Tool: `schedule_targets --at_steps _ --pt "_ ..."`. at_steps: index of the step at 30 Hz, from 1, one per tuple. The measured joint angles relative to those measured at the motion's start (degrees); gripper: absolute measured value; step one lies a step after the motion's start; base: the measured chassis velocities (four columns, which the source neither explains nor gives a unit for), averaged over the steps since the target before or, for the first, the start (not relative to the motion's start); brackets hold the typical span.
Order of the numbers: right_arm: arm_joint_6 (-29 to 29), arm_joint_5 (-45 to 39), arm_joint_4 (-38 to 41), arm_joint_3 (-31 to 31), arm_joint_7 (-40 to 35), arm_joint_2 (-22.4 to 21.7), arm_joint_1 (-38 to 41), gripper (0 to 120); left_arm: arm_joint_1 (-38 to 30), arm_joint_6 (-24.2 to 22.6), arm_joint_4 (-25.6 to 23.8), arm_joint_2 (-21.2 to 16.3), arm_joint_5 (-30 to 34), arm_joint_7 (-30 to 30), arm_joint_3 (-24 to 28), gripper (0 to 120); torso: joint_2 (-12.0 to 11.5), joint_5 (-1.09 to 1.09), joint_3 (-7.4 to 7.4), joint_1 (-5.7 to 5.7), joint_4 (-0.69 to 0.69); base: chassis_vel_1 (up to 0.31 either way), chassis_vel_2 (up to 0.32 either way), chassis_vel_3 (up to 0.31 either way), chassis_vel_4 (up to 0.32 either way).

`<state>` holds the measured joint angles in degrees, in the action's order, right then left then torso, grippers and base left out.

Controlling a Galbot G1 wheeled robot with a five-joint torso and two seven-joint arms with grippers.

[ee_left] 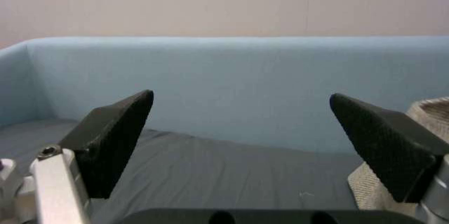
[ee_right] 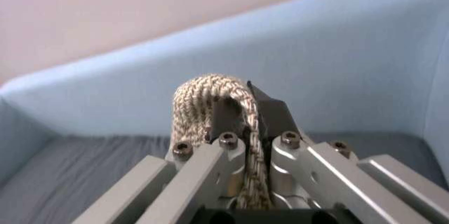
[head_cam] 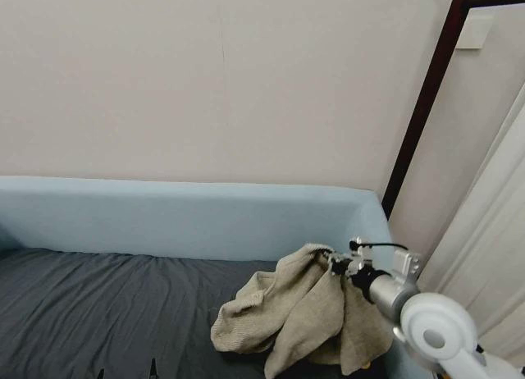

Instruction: Pick up the clothes from the sofa and hang them on the clothes hanger.

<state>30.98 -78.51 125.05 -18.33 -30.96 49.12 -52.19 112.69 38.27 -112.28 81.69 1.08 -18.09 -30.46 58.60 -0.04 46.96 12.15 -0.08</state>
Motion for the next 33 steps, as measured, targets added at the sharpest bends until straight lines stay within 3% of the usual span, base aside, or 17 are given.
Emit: schedule_targets --at_steps 10,15,20,23,24,28,31,33 --pt "-0.48 -6.06 -1.63 -4.72 -6.71 -2.37 5.53 0 -0.83 -0.51 -0.14 0.23 -0.61 -0.02 1.12 99 0.0 0.0 0.0 0.0 0.01 0.0 0.0 0.0 0.0" --pt "1.46 -6.43 2.21 -4.67 -8.97 -3.3 -0.67 0 -0.86 -0.5 0.29 0.32 -0.71 -0.27 1.17 99 0.0 -0.02 0.0 0.0 -0.02 0.0 0.0 0.0 0.0" --pt "2.96 -3.29 2.54 3.35 -9.81 2.4 -5.42 0 -0.95 -0.46 0.78 0.32 -0.65 -0.43 1.16 99 0.01 -0.01 -0.01 -0.01 -0.01 0.0 0.0 0.0 0.0" --pt "2.96 1.29 -3.44 13.52 -9.04 8.31 -4.05 0 -0.48 -0.43 0.69 0.4 -0.47 -0.56 0.75 99 0.01 -0.02 0.0 0.0 0.02 0.0 0.0 0.0 0.0" --pt "2.96 1.29 -3.44 13.52 -9.04 8.31 -4.05 0 -0.48 -0.43 0.69 0.4 -0.47 -0.56 0.75 99 0.01 -0.02 0.0 0.0 0.02 0.0 0.0 0.0 0.0" --pt "2.05 7.97 -10.09 24.19 -7.6 14.01 -2.8 0 0.43 -0.05 0.47 0.46 -0.27 -1.16 -0.37 99 0.01 -0.03 0.0 0.0 0.02 0.0 0.0 0.0 0.0" --pt "1.5 10.1 -13.45 26.94 -7.22 17.57 -2.04 0 0.78 0.2 0.45 0.53 -0.14 -1.38 -0.9 99 0.01 -0.04 0.0 0.0 0.0 0.0 0.0 0.0 0.0" --pt "0.73 11.45 -17.69 29.1 -7.35 22.76 -0.11 0 0.88 0.29 0.46 0.76 0.06 -1.54 -1.3 99 0.0 -0.03 -0.01 0.0 0.0 0.0 0.0 0.0 0.0"
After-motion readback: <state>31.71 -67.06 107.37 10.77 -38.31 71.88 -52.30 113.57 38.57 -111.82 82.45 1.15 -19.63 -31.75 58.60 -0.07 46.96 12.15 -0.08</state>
